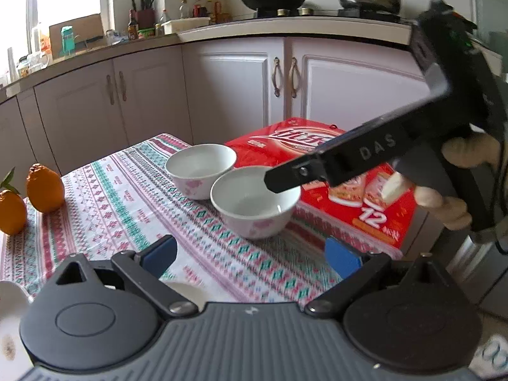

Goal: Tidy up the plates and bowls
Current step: 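Carry the white bowl with the right gripper toward another white bowl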

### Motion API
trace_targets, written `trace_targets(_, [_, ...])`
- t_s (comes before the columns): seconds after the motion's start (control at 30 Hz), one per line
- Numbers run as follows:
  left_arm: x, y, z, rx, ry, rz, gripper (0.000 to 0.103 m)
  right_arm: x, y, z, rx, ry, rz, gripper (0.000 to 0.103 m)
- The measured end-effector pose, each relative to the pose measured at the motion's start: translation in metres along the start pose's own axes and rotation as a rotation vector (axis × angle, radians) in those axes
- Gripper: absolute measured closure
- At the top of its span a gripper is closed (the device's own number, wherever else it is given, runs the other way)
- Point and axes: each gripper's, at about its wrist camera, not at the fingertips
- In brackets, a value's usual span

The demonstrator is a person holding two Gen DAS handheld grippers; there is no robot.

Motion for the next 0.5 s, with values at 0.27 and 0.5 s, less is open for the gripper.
trace_targets(0.27, [0.012,-0.017,0.043,-0.046,-0.024,-0.023,0.003,0.031,-0.014,0.015,-0.012,-0.039,0.007,0.0])
trace_targets(0.5, [0.019,-0.021,0.079,-0.1,-0.092,-0.06,0.003,0.053,-0.021,0.041,-0.058,-0.097,0.025,0.0])
Point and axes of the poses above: each gripper's, at about its wrist camera, not at the fingertips, and z roughly the way its jaws point, x to its right, y to its underside, and after that the axes turned 4 degrees about y, right-handed
